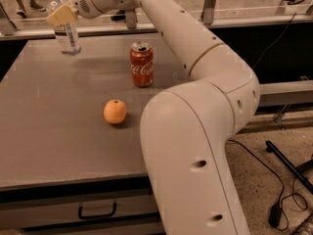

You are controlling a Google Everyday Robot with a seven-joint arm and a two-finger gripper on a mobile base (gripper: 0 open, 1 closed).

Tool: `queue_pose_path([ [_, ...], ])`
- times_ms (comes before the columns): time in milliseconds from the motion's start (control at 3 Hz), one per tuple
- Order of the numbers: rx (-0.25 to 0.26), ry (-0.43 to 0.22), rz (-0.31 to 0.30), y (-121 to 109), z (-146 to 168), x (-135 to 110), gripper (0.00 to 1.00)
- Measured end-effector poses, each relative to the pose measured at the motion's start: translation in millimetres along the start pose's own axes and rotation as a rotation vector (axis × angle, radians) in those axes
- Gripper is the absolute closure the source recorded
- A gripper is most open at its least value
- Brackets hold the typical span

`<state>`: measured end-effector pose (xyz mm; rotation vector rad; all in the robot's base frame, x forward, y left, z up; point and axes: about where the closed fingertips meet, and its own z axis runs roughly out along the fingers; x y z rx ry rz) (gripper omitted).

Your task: Pick blue plastic bottle

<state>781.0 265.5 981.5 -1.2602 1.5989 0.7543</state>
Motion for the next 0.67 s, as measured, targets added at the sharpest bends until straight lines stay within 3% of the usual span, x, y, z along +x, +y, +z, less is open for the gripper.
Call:
queue_pose_path([
  [333,-0.040,0.010,0.007,-0.2,-33.1,-17.5,1.00],
  [667,-0.040,0.010,0.007,-0.1,-32.9,-17.5,1.00],
])
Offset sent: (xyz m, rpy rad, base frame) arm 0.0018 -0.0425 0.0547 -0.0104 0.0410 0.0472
